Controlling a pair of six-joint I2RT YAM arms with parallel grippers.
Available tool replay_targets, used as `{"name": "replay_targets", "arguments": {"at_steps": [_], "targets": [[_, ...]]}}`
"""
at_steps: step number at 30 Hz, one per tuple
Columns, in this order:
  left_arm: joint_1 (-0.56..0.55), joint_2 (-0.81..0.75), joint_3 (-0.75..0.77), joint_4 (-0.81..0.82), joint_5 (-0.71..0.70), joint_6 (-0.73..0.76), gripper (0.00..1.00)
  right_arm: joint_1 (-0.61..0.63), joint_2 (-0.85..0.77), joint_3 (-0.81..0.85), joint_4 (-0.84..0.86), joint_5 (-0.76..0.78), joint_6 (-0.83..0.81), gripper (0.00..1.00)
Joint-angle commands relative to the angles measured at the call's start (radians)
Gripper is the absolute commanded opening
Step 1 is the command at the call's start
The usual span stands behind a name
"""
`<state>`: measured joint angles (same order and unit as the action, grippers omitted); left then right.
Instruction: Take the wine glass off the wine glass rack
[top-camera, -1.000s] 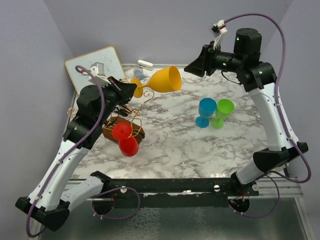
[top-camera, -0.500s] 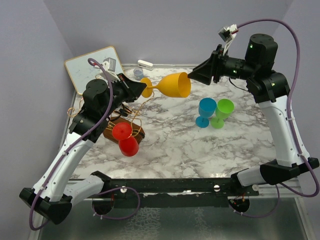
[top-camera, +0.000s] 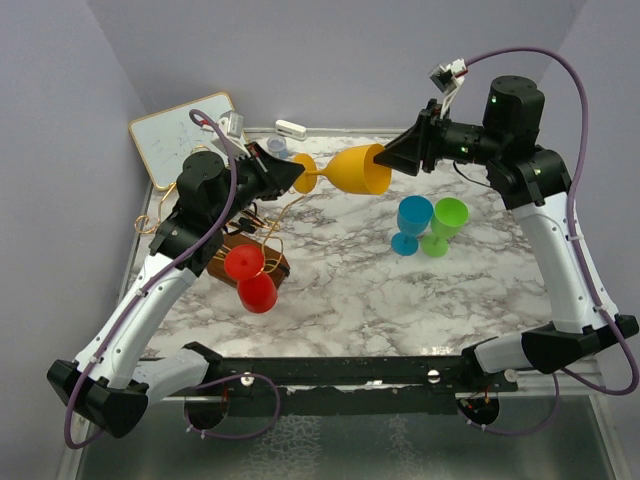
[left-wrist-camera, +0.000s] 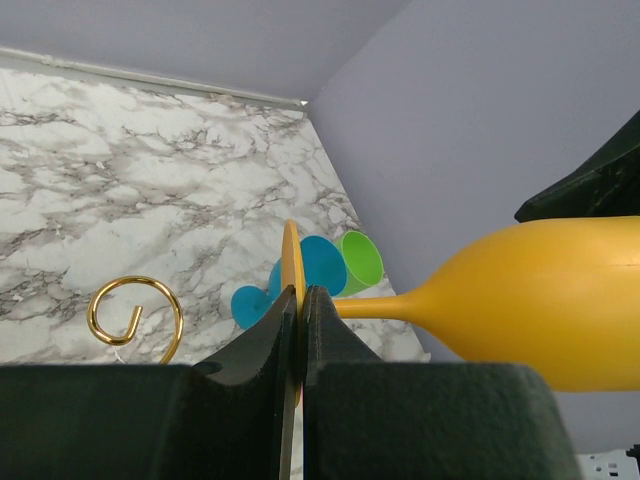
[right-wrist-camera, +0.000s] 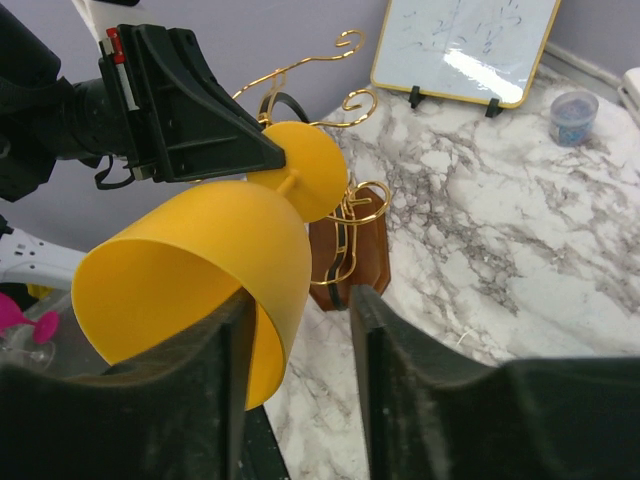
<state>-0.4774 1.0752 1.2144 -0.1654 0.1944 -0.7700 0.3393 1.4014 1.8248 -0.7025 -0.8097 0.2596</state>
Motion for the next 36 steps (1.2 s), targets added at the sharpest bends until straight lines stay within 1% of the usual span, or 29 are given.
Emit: {"name": "replay_targets", "arguments": {"at_steps": [1, 5, 7, 10, 11, 14, 15, 16, 18, 20, 21, 24, 26, 27, 28, 29, 30, 31, 34, 36], "targets": [[0.0, 0.013, 0.035, 0.042, 0.033, -0.011, 0.0, -0.002, 0.004, -0.01, 0.029, -0.022, 0.008, 0.29], [-0.001, 0.021, 0.038, 0.041, 0.036, -0.009, 0.0, -0.002, 0.018, -0.007, 0.019, -0.013, 0.01, 0.09], [-0.001, 0.019, 0.037, 0.036, 0.031, -0.004, 0.0, -0.002, 0.024, -0.006, 0.016, -0.003, 0.011, 0.01], [-0.001, 0.012, 0.042, 0.017, 0.015, 0.005, 0.0, -0.002, 0.029, -0.002, 0.011, 0.025, 0.014, 0.01], [-0.001, 0.009, 0.041, 0.015, 0.009, 0.006, 0.02, -0.002, 0.032, -0.002, 0.011, 0.026, 0.016, 0.01], [-0.001, 0.007, 0.041, 0.017, 0.014, 0.007, 0.0, -0.002, 0.036, -0.007, 0.024, -0.004, 0.022, 0.01], [-0.001, 0.007, 0.042, 0.021, 0.019, 0.007, 0.0, -0.002, 0.039, -0.008, 0.028, -0.016, 0.024, 0.06], [-0.001, 0.009, 0.043, 0.023, 0.025, 0.006, 0.0, -0.001, 0.041, -0.01, 0.032, -0.029, 0.025, 0.14], [-0.001, 0.013, 0.045, 0.026, 0.029, 0.005, 0.0, 0.0, 0.045, -0.017, 0.039, -0.056, 0.028, 0.24], [-0.001, 0.015, 0.045, 0.031, 0.031, 0.005, 0.0, 0.0, 0.046, -0.02, 0.037, -0.059, 0.029, 0.29], [-0.001, 0.018, 0.045, 0.033, 0.032, 0.003, 0.0, 0.0, 0.049, -0.021, 0.037, -0.058, 0.028, 0.3], [-0.001, 0.025, 0.048, 0.041, 0.039, -0.001, 0.0, 0.002, 0.055, -0.02, 0.034, -0.06, 0.026, 0.3], [-0.001, 0.03, 0.053, 0.042, 0.044, -0.002, 0.0, 0.006, 0.064, -0.013, 0.021, -0.05, 0.019, 0.27], [-0.001, 0.031, 0.056, 0.041, 0.046, -0.003, 0.0, 0.008, 0.068, -0.009, 0.013, -0.041, 0.015, 0.24], [-0.001, 0.032, 0.057, 0.041, 0.046, -0.003, 0.0, 0.01, 0.073, -0.006, 0.008, -0.036, 0.011, 0.18], [-0.001, 0.032, 0.057, 0.04, 0.046, -0.002, 0.0, 0.01, 0.075, -0.005, 0.005, -0.032, 0.01, 0.1], [-0.001, 0.033, 0.056, 0.037, 0.045, -0.001, 0.01, 0.01, 0.075, -0.006, 0.005, -0.028, 0.009, 0.03], [-0.001, 0.031, 0.057, 0.033, 0.043, 0.0, 0.06, 0.01, 0.073, -0.008, 0.005, -0.02, 0.01, 0.01], [-0.001, 0.028, 0.063, 0.004, 0.017, 0.012, 0.31, 0.01, 0.07, -0.003, 0.006, 0.018, 0.015, 0.01], [-0.001, 0.02, 0.075, -0.049, -0.038, 0.035, 0.43, 0.01, 0.067, 0.01, 0.002, 0.056, 0.018, 0.01]]}}
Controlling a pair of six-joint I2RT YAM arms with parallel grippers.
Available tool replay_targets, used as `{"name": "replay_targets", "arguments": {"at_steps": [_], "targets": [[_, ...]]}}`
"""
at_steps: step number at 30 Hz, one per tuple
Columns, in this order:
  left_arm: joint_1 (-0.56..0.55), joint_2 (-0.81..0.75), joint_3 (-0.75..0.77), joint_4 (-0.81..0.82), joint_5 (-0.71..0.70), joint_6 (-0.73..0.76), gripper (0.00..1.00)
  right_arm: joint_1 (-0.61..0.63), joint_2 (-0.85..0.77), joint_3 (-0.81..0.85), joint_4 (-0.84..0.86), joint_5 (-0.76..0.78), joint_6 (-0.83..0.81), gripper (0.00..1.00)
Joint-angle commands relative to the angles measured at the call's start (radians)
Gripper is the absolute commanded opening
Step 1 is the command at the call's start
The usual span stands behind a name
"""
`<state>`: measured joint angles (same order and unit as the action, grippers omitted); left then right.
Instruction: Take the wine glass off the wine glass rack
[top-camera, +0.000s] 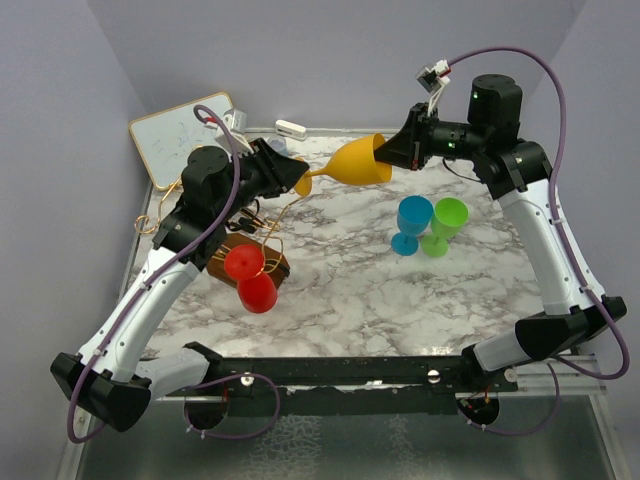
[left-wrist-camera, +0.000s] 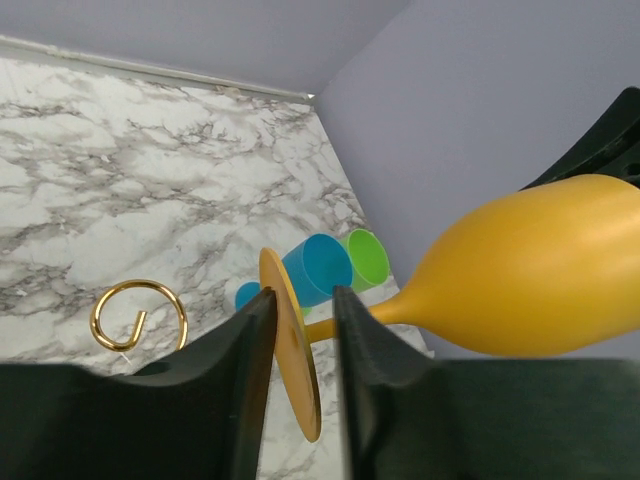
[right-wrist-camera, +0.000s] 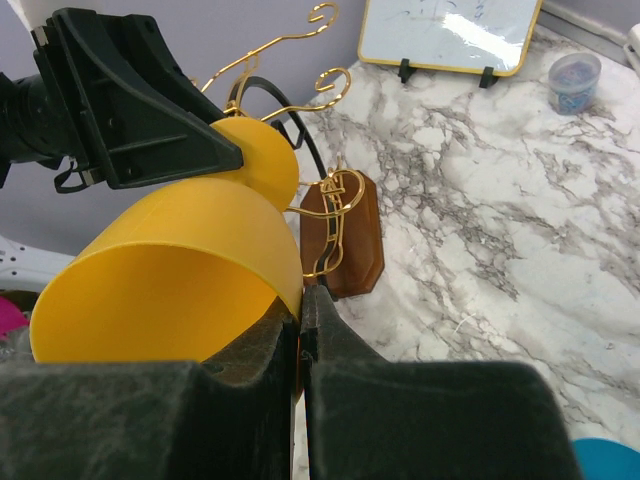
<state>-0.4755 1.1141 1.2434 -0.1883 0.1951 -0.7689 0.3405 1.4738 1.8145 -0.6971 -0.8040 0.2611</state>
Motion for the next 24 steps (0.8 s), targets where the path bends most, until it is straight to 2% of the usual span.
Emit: {"name": "replay_targets", "arguments": {"at_steps": [1, 5, 10, 17, 21, 24], "targets": [[-0.003, -0.023, 0.052, -0.058, -0.098, 0.047, 0.48, 0.009, -0.005, 0.029, -0.007, 0.069, 0.016, 0.01], [-0.003, -0.041, 0.092, -0.216, -0.304, 0.087, 0.57, 0.009, 0.001, 0.069, -0.023, 0.136, 0.009, 0.01], [-0.003, -0.082, 0.105, -0.324, -0.459, 0.107, 0.58, 0.009, 0.025, 0.123, -0.044, 0.222, 0.003, 0.01], [-0.003, -0.168, 0.041, -0.282, -0.46, 0.107, 0.58, -0.015, 0.204, 0.32, -0.154, 0.473, -0.003, 0.01], [-0.003, -0.188, 0.035, -0.283, -0.452, 0.111, 0.58, -0.074, 0.297, 0.384, -0.147, 0.459, 0.034, 0.01], [-0.003, -0.193, 0.04, -0.29, -0.43, 0.117, 0.58, -0.108, 0.348, 0.425, -0.165, 0.548, 0.054, 0.01]]}}
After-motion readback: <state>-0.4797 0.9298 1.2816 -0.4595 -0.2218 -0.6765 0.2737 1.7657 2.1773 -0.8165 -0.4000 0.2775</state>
